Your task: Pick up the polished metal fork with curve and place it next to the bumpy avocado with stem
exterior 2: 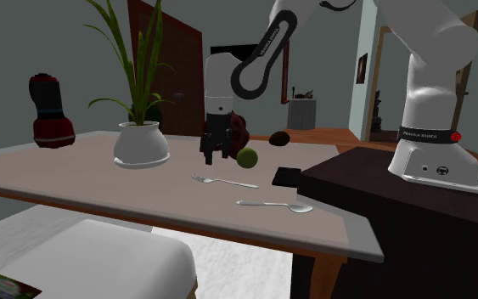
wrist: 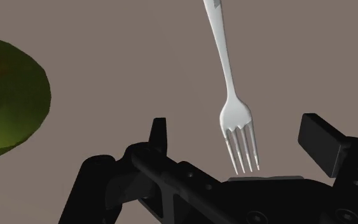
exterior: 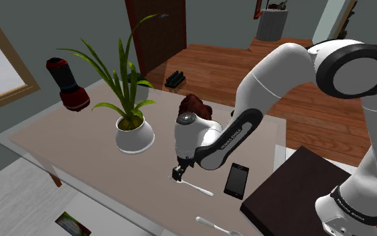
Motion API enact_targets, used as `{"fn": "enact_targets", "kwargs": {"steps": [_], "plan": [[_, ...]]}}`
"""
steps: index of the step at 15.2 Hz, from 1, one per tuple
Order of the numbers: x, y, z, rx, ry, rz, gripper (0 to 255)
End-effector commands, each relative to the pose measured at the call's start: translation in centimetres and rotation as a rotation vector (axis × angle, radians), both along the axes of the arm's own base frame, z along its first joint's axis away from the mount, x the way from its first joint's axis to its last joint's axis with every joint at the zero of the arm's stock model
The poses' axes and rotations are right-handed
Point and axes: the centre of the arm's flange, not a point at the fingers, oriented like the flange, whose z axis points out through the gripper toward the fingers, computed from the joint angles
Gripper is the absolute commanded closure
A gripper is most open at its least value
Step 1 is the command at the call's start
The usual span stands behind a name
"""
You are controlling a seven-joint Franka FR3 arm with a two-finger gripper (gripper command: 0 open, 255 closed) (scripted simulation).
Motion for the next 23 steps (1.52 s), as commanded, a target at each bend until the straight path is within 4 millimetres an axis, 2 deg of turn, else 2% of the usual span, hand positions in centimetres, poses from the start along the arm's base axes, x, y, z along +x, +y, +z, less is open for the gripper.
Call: {"fn": "enact_targets", "kwargs": {"steps": [1,10,17,18,23], "plan": [[0.8,1.8,-1.9,0.000,-0.004,0.005,0],[1.1,2.3,-6.3,0.001,-0.005,0.007,0],[1.1,2.3,-6.3,0.001,-0.005,0.007,0],[1.1,2.3,-6.3,0.001,-0.005,0.007,255],[1.1,2.3,-6.4,0.001,-0.005,0.007,255]]}}
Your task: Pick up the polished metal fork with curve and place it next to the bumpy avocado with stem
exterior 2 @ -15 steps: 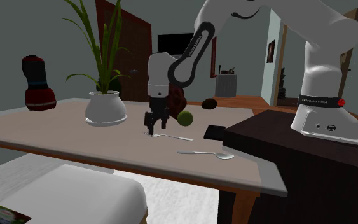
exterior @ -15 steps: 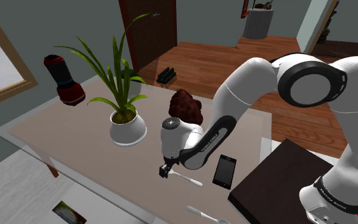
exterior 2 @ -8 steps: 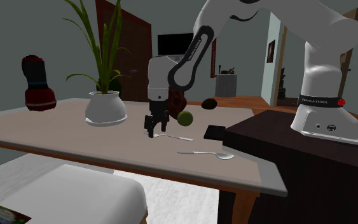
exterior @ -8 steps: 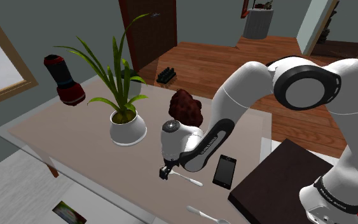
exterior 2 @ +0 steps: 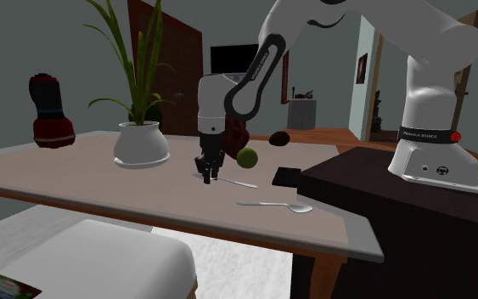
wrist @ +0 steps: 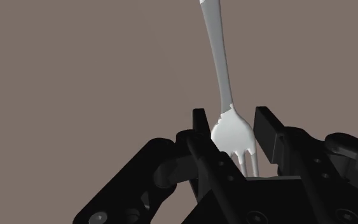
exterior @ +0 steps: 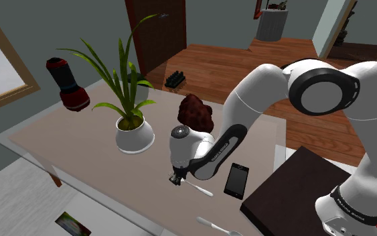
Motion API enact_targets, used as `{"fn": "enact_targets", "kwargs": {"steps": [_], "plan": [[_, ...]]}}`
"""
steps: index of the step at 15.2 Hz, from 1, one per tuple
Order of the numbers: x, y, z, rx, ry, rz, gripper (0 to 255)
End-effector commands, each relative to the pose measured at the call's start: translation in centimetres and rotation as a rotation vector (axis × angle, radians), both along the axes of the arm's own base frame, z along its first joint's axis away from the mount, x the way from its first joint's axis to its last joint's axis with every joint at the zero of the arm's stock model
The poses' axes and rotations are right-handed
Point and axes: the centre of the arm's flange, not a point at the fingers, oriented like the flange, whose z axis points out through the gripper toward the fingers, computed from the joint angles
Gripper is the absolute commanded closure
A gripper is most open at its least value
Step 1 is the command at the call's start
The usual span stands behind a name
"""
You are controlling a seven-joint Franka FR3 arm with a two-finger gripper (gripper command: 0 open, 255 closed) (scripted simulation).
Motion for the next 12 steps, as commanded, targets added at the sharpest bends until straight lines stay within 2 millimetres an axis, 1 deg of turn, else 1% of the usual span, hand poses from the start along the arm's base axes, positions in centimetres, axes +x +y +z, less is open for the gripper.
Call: {"fn": "enact_targets", "kwargs": {"steps": [1,4,12], "plan": [[-0.4,0.4,-0.2,0.005,0.002,0.006,255],[-0.3,0.4,-0.2,0.005,0.002,0.006,255],[-0.3,0.4,4.0,0.005,0.002,0.006,255]]}}
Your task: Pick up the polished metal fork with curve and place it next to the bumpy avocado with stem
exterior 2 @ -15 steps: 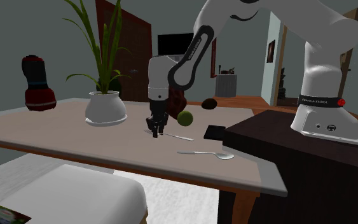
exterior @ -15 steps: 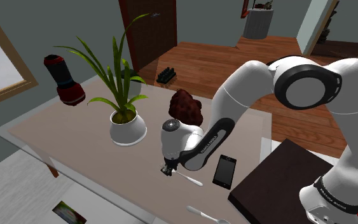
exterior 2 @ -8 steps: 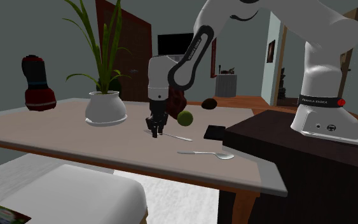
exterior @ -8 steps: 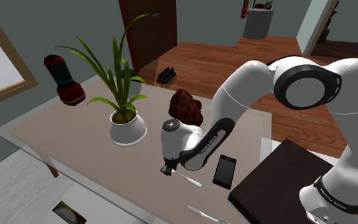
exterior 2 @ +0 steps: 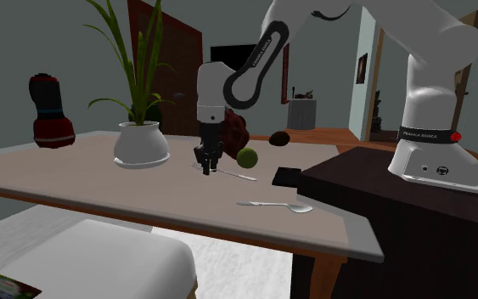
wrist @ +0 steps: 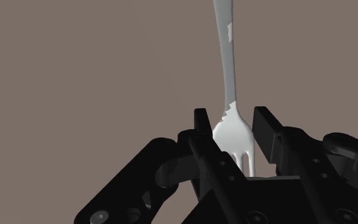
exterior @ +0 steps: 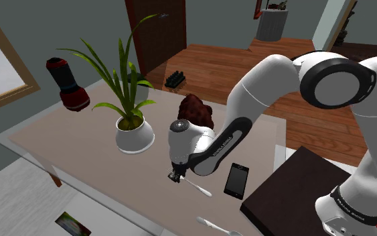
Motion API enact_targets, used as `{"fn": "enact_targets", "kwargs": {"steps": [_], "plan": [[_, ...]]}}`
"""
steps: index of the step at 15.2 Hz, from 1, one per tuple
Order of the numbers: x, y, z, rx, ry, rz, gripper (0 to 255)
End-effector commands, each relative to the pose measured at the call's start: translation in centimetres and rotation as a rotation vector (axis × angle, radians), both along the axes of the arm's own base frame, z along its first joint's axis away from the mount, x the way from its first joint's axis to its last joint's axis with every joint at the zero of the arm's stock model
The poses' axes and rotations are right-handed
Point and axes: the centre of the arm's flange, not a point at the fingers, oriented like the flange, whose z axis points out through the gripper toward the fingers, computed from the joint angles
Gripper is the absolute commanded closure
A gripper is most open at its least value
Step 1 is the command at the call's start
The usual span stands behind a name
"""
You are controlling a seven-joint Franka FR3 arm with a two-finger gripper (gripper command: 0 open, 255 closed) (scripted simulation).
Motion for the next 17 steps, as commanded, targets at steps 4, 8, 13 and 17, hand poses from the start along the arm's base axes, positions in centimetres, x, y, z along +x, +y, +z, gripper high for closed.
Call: {"fn": "enact_targets", "kwargs": {"steps": [4,8,13,17], "plan": [[0.1,-0.1,2.6,0.000,0.000,0.000,255],[0.1,-0.1,4.7,0.000,0.000,0.000,255],[0.1,-0.1,7.4,0.000,0.000,0.000,255],[0.1,-0.1,9.5,0.000,0.000,0.000,255]]}}
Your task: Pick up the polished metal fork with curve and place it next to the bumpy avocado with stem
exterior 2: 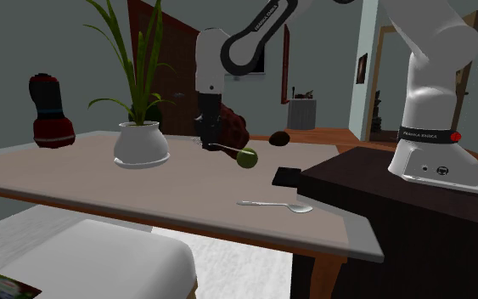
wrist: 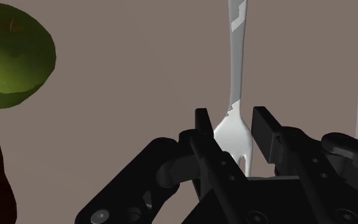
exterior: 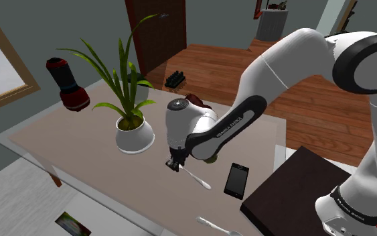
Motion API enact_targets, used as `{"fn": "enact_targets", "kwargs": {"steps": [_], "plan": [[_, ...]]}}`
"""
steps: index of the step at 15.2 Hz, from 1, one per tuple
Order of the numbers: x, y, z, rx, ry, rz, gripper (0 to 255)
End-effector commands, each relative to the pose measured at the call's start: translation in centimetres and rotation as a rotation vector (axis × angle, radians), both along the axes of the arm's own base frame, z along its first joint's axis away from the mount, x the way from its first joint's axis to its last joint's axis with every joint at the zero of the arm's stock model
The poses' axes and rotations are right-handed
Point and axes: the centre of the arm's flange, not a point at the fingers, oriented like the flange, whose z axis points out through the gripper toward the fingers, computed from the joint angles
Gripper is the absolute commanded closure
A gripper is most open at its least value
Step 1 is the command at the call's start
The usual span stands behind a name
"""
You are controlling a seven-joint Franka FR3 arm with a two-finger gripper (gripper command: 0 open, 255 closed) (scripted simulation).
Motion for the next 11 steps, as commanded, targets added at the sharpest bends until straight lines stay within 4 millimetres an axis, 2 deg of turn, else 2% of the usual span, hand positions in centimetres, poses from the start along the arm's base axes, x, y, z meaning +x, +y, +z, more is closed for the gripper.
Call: {"fn": "enact_targets", "kwargs": {"steps": [1,5,11], "plan": [[0.0,0.0,1.1,0.000,0.000,0.000,255],[0.0,0.0,3.0,0.000,0.000,0.000,255],[0.2,-8.0,3.0,0.000,0.000,0.000,255]]}}
